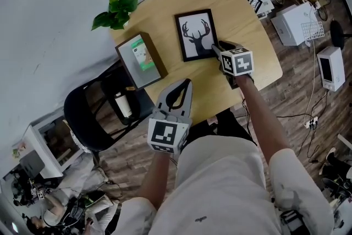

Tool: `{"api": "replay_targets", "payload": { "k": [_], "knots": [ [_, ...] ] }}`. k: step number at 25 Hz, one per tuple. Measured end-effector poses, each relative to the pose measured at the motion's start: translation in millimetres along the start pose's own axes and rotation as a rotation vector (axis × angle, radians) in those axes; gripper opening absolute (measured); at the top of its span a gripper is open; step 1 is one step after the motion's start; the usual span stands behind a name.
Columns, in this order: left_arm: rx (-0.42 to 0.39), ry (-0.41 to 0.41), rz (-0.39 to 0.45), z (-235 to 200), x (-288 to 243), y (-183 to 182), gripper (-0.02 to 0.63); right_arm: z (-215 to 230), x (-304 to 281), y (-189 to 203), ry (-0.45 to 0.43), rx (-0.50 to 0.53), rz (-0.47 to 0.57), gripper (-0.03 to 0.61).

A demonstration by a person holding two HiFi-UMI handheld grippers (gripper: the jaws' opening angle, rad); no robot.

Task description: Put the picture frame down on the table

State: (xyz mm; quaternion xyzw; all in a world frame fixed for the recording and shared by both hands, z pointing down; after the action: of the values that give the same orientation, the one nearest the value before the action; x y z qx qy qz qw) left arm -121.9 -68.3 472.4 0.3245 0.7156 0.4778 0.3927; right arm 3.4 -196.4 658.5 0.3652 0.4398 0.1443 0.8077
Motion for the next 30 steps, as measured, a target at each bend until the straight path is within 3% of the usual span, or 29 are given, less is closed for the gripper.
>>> {"api": "replay_targets", "payload": {
  "k": [30],
  "knots": [
    [-0.018, -0.175, 0.093, 100, 21, -11, 0.006, -17, 90, -4, -0.217, 0.288, 0.023, 0.065]
  ]
}}
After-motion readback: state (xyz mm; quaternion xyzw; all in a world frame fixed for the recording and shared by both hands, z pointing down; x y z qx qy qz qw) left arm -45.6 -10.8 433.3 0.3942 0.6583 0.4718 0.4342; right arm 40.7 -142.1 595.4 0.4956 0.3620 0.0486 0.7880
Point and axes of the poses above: the fingertips, and each gripper's own axes: x backward along the fingers, z to its right, y out of its underside, the point moved 3 cm from there along x, backward along the fingers, and after that the axes turned 15 degrees about z, right-handed, at the moved point
